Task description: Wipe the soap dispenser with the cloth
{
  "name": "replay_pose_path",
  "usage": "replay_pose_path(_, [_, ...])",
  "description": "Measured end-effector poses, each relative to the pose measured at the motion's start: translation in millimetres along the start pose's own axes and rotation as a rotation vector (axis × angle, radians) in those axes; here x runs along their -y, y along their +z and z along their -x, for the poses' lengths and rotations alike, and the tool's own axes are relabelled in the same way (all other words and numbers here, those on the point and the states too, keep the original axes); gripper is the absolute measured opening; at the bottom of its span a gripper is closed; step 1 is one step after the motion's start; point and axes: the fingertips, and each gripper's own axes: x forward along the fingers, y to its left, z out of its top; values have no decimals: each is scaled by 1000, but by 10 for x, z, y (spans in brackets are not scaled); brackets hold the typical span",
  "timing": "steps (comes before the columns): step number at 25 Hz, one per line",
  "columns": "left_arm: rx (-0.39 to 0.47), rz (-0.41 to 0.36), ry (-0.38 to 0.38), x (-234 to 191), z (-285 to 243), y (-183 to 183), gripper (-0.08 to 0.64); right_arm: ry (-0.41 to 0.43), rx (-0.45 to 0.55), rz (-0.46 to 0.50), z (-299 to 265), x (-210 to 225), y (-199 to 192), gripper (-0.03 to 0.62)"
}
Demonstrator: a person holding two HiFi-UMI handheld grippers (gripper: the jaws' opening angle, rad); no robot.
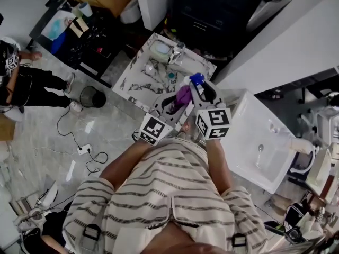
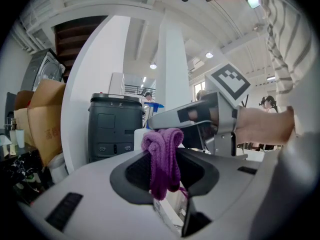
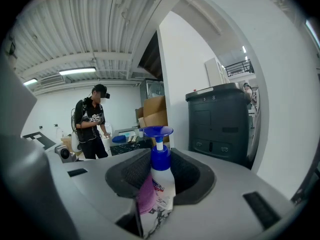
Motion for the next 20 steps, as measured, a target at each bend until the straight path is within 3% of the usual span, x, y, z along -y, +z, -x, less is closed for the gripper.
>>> replay_pose_path(20, [4,-40,-114,197,-233,23,121,-26,2,-6,47,38,40,132])
